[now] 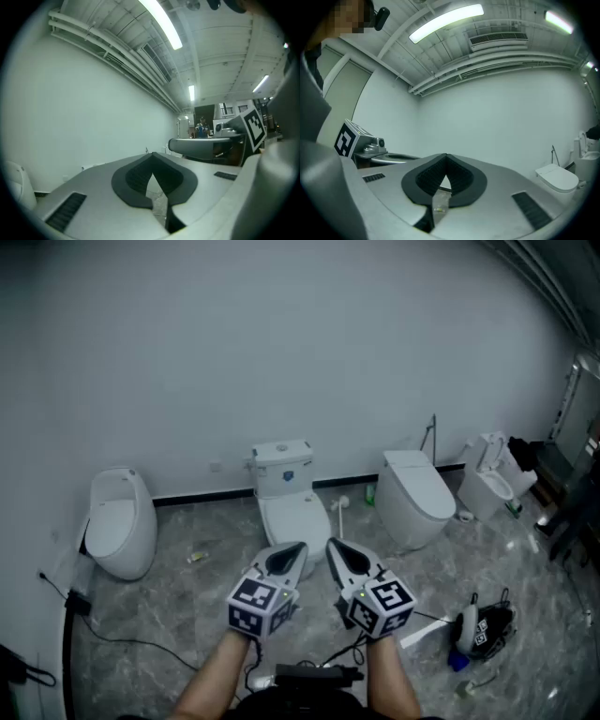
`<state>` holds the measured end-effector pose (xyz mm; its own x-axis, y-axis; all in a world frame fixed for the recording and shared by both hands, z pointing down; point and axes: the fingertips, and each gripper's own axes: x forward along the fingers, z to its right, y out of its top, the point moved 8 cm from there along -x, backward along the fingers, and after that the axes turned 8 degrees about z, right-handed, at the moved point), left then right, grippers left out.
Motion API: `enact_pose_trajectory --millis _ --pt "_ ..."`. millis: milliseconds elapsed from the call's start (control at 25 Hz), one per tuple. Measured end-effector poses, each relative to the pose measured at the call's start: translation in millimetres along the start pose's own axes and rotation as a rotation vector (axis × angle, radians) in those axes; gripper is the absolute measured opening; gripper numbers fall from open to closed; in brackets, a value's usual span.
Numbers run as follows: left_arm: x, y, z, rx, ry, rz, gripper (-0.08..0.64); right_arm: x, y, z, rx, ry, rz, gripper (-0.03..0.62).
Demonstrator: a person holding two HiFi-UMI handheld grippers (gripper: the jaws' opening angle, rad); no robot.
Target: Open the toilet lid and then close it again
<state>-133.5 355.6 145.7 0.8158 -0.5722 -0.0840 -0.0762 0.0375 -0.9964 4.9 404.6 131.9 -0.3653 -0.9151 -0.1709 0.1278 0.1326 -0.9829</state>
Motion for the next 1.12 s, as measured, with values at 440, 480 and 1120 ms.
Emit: enact_pose_trajectory --millis 440,480,1120 --pt "11 -7 5 -0.006 0.007 -0.003 0.008 -1 -6 13 0.023 0.006 0.009 0.009" --pt "13 -7 6 -0.006 0.007 -0.003 0.008 -1 -6 15 0.026 0.001 0.012 0.009" --pt "55 -22 7 -0.035 0.041 0.011 0.006 3 -16 66 0.054 0.033 0.015 0.009"
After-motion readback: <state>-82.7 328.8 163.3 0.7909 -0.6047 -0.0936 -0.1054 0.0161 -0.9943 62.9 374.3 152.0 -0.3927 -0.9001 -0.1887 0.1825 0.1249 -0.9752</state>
